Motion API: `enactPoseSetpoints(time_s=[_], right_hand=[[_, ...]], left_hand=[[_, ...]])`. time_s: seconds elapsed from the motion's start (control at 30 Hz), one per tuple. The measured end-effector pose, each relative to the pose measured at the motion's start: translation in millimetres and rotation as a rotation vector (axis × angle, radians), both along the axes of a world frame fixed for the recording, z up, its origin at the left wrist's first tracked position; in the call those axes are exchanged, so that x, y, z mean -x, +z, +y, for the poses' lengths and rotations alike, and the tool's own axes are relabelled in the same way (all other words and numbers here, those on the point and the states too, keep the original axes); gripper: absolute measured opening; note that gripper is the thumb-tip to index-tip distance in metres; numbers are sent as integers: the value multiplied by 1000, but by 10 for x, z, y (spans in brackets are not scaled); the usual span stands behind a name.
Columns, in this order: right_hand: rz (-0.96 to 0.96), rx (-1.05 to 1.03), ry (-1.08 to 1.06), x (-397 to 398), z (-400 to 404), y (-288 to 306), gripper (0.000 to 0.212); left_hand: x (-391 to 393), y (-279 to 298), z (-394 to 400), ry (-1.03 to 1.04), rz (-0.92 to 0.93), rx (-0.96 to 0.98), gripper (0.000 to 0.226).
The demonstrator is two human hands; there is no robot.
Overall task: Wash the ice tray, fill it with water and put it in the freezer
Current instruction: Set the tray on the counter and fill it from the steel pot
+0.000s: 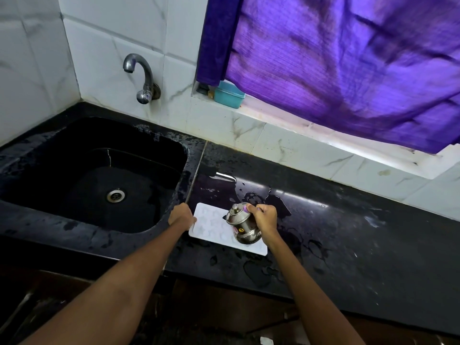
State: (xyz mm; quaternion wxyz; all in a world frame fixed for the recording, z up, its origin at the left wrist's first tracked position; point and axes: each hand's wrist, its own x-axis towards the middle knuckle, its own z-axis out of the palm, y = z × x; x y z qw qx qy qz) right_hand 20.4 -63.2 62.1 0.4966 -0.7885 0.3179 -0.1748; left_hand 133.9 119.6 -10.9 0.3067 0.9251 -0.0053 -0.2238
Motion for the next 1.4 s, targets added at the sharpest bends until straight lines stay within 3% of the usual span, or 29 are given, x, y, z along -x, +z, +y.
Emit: enactPoseSetpoints(time_s=[0.23,0.47,0.8,1.4], right_hand=[[-47,-108,-31,-64,-17,59,42],[-67,-54,38,-202,103,182,41],[30,106,117,-217,260,104,56],[21,129,128,-234,262,140,56]], left_hand=[[-19,-17,-9,2,11,3,39],[-16,-37,-7,1,3,-2,41],[-27,-79,21,7,2,38,39],[-57,-122,16,15,12,57,35]])
